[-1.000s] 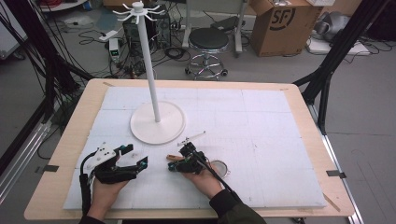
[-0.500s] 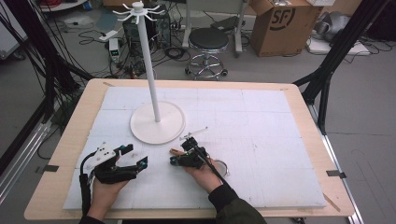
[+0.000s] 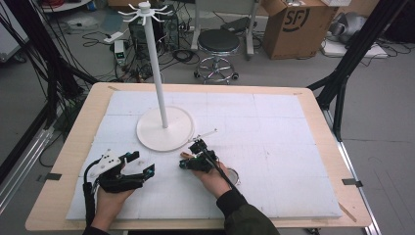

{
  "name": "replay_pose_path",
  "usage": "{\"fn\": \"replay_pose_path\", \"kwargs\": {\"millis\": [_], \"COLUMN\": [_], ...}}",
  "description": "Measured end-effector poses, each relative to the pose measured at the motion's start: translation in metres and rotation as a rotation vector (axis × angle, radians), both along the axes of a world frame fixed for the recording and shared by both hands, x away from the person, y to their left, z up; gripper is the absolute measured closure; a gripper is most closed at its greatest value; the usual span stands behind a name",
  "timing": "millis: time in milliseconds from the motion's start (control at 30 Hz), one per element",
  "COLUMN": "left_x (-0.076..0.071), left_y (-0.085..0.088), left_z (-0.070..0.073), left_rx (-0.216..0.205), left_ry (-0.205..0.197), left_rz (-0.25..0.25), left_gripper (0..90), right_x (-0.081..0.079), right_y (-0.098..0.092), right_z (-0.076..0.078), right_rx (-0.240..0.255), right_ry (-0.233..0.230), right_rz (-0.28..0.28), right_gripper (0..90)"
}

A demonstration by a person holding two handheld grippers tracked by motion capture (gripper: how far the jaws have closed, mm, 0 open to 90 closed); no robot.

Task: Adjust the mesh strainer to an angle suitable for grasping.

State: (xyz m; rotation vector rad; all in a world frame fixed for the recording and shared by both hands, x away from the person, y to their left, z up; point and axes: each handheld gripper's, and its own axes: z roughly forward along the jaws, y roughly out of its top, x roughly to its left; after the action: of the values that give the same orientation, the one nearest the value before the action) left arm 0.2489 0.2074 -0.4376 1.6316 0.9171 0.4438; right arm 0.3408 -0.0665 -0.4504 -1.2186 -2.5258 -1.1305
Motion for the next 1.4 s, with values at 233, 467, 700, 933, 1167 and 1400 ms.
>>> {"fn": "replay_pose_path", "kwargs": {"millis": [233,467,700,933,1167,1400], "left_x": [0.0,0.0,-0.001,-0.001,0.0,-0.001], "left_y": [0.0,0.001,0.002,0.002,0.002,0.002], "left_z": [0.0,0.0,-0.001,-0.001,-0.001,-0.001], "left_rx": [0.0,-0.002,0.001,0.007,0.01,0.006], "left_ry": [0.0,0.001,0.002,0.003,0.007,0.006], "left_rz": [0.0,0.006,0.005,0.009,0.011,0.012], "left_gripper": [20.4,20.4,20.4,20.4,20.4,20.4], "right_x": [0.005,0.003,0.0,-0.002,-0.005,-0.008], "right_y": [-0.004,-0.011,-0.034,-0.065,-0.084,-0.085], "right_z": [-0.001,0.007,0.023,0.026,0.022,0.019], "right_rx": [0.01,0.099,0.135,0.142,0.112,0.073], "right_ry": [-0.002,0.0,-0.028,-0.051,-0.048,-0.039], "right_rz": [-0.028,-0.011,-0.024,-0.055,-0.059,-0.045], "right_gripper": [89.9,78.2,56.6,48.0,47.8,48.5]}}
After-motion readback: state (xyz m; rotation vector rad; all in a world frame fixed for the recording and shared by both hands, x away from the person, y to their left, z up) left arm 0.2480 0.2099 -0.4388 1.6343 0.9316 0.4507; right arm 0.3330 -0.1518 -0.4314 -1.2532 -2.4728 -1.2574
